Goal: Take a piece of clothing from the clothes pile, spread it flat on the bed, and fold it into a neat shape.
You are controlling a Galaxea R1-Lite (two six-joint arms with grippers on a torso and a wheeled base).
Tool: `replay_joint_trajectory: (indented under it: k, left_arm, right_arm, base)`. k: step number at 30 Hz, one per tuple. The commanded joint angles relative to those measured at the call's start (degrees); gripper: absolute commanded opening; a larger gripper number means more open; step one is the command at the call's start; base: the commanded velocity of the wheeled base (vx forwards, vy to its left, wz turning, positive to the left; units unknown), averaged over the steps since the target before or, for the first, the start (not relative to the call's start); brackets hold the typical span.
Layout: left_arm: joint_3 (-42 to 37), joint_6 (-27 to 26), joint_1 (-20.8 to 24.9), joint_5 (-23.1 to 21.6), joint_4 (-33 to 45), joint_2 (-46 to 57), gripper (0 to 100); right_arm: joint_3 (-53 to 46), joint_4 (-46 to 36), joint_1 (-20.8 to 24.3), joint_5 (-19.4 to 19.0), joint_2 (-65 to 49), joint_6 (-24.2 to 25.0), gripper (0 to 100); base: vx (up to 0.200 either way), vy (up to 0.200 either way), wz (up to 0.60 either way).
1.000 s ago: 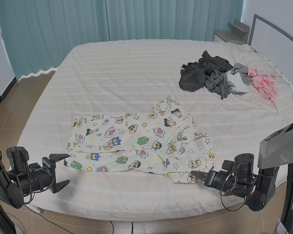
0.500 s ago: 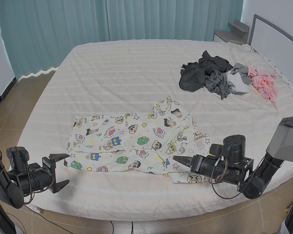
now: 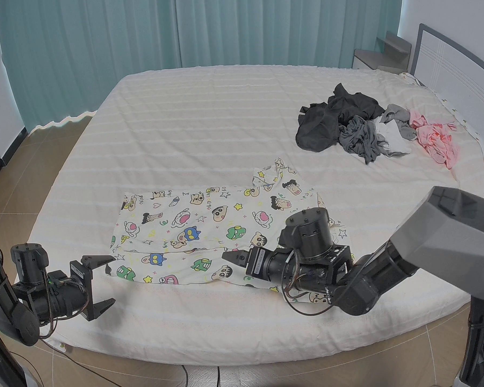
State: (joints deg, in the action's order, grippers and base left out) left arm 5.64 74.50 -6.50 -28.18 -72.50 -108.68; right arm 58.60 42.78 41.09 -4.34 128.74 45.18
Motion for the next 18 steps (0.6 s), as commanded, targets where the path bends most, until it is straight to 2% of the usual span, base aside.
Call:
replay_joint_trajectory:
  k: [1, 9, 15, 18]
  left_arm:
    - [-0.28, -0.05, -0.01, 0.06, -0.01, 0.13, 100]
    - [-0.28, -0.05, -0.01, 0.06, -0.01, 0.13, 100]
    - [-0.28, -0.05, -0.01, 0.06, -0.01, 0.13, 100]
    - [-0.20, -0.05, -0.01, 0.06, -0.01, -0.04, 100]
  right_arm:
    - [4.24, -2.26, 0.92, 2.23, 5.73, -0.35, 100]
    - [10.66, -7.80, 0.39, 6.45, 8.89, -1.76, 100]
    - [17.07, -8.94, -0.31, 10.14, 13.02, -5.28, 100]
    - [19.45, -8.68, -1.02, 12.69, 14.69, -8.62, 100]
  base:
    - [0.000, 0.000, 0.00]
    - [0.000, 0.000, 0.00]
    - [0.000, 0.000, 0.00]
    - [0.000, 0.000, 0.00]
